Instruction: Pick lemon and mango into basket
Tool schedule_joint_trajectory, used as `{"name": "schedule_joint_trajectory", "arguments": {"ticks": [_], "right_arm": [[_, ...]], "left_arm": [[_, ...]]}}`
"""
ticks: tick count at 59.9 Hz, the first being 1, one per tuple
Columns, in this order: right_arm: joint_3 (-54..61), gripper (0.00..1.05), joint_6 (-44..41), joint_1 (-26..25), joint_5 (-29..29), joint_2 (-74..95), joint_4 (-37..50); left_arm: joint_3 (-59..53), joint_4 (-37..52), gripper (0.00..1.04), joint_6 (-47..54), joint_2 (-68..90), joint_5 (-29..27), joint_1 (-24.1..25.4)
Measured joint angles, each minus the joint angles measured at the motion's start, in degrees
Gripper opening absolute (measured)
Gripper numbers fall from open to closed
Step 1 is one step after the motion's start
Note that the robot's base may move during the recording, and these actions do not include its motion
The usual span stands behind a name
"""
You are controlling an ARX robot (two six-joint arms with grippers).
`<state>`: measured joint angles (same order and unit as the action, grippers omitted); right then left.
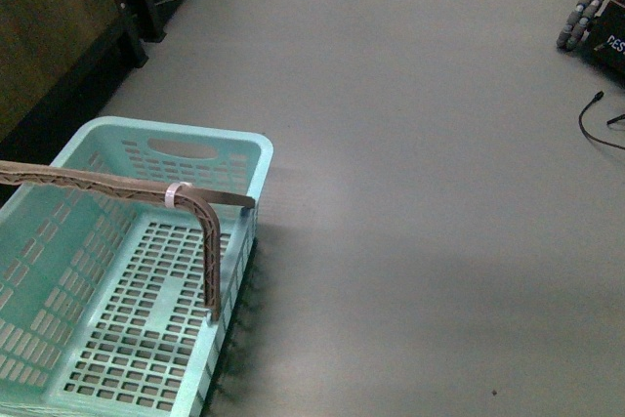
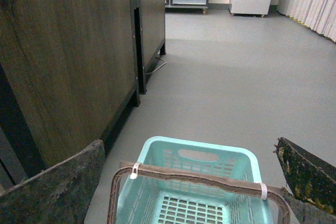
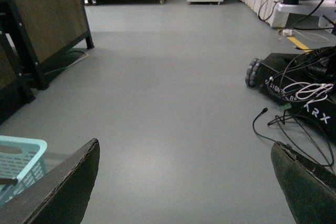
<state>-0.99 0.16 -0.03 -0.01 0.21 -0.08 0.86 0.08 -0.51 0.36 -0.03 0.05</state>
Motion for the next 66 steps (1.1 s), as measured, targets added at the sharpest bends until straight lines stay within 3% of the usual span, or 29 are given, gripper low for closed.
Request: {"name": "schedule_joint_trajectory", "arguments": {"ticks": [39,43,49,55,66], "right_arm": [[0.0,0.96,0.0,0.0,0.0,0.0,0.0],[0.0,0.96,0.0,0.0,0.0,0.0,0.0],[0.0,0.96,0.0,0.0,0.0,0.0,0.0],[0.0,0.96,0.0,0.0,0.0,0.0,0.0],[0.0,0.96,0.0,0.0,0.0,0.0,0.0]], "left_arm": [[0.0,-0.1,0.98,-0.3,0.0,0.1,0.0],[3.3,-9.5,0.98,-10.0,5.3,4.1,0.7],[3.9,-9.7,0.98,-26.0,12.7,7.8,2.8],[4.0,-2.4,0.98,-38.7,21.0,10.9,6.3],[5.0,17.0,0.98,-47.7,44.5,10.4,9.8]]}}
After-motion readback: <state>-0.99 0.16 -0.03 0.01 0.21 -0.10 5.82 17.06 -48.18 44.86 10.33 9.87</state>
